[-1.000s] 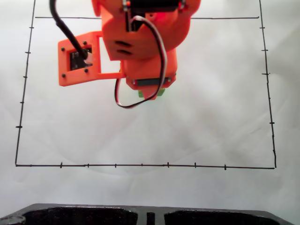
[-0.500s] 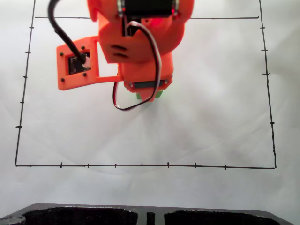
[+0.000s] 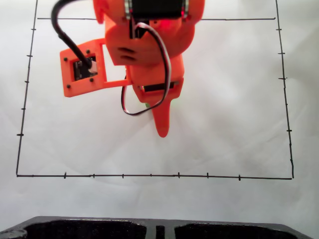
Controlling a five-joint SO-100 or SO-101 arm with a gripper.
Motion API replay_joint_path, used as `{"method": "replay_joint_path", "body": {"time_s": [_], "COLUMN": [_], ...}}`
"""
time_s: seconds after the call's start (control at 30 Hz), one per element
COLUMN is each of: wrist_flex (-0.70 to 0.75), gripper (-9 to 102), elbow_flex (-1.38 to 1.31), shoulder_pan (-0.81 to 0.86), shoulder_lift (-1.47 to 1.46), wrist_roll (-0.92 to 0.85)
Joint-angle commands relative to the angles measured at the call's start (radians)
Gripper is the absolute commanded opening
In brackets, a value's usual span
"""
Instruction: Grasp the colored block, Place it on the black dot, and then return the arm to the default position.
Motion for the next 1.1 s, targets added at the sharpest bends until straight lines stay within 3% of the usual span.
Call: {"method": "replay_joint_path", "body": {"time_s": [0.0,0.3,0.57,0.83,0.9,1.07], "wrist_flex": [0.040,0.176,0.293,0.284,0.275,0.290], "gripper": [55,54,47,19,3,0], "elbow_flex": [-0.003,0.066,0.109,0.255,0.314,0.433], "shoulder_pan": [-0.012,-0.029,-0.041,0.049,0.066,0.084], "shoulder_lift": [0.100,0.394,0.676,0.963,1.055,1.233], "wrist_roll": [-0.009,-0.075,-0.183,-0.278,-0.295,-0.313]}}
